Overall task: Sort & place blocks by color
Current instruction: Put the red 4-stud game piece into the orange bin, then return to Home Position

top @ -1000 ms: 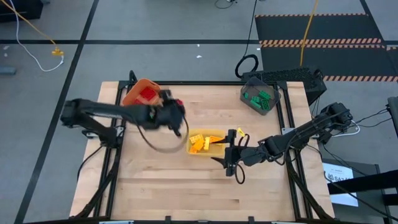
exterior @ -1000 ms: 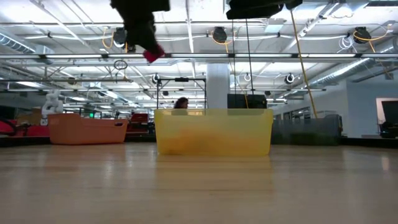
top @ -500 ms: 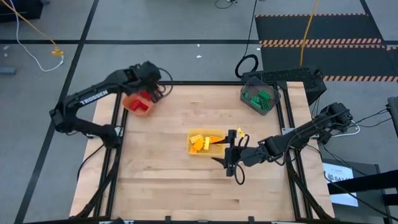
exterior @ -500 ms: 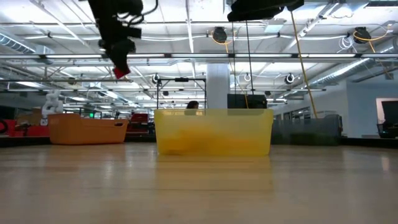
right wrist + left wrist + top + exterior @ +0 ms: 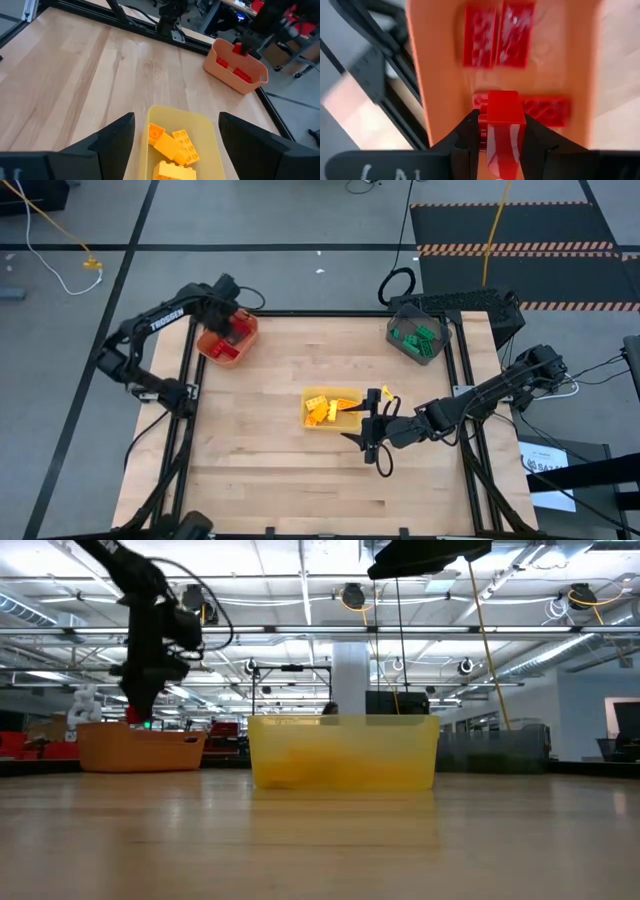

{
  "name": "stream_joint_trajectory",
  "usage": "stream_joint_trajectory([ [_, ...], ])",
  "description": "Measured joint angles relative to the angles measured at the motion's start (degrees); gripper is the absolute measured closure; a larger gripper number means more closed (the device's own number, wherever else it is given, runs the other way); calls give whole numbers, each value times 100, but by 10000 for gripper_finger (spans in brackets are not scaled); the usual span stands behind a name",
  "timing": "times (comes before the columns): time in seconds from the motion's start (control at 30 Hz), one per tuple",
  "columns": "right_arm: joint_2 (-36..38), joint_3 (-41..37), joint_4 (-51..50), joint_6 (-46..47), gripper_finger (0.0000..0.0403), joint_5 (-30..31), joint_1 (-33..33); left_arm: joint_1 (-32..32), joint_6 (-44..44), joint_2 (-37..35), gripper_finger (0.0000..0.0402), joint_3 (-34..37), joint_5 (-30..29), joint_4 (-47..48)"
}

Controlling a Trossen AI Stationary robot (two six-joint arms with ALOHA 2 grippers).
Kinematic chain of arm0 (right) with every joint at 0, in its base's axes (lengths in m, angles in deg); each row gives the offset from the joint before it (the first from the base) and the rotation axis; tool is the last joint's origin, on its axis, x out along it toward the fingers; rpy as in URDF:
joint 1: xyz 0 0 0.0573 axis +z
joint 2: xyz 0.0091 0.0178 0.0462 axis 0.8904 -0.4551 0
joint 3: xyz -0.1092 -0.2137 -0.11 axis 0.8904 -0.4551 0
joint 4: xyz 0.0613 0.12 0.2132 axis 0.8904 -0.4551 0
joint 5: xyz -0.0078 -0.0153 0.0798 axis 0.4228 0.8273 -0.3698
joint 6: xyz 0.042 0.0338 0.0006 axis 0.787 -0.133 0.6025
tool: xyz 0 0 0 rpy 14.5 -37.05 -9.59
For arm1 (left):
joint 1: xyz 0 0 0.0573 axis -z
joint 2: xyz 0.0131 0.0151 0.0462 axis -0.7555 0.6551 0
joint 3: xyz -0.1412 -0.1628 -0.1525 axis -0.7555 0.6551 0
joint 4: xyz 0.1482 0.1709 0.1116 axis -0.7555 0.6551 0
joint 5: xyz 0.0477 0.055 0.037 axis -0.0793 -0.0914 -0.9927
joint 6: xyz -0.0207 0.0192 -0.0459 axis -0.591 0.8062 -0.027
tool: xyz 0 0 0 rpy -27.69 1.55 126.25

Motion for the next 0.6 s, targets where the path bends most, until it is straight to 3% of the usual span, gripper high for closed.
stream_joint_trajectory([
  [0.1,0,0,-14,2,127,1,0,-133,103,48,296,433,19,-254],
  [0.3,0,0,-15,1,127,0,0,13,244,15,147,564,-142,-456],
  [0.4,0,0,-15,2,127,0,0,131,236,15,93,464,-127,-450],
  [0.6,0,0,-32,3,127,144,0,383,-34,-29,54,179,-66,-432],
])
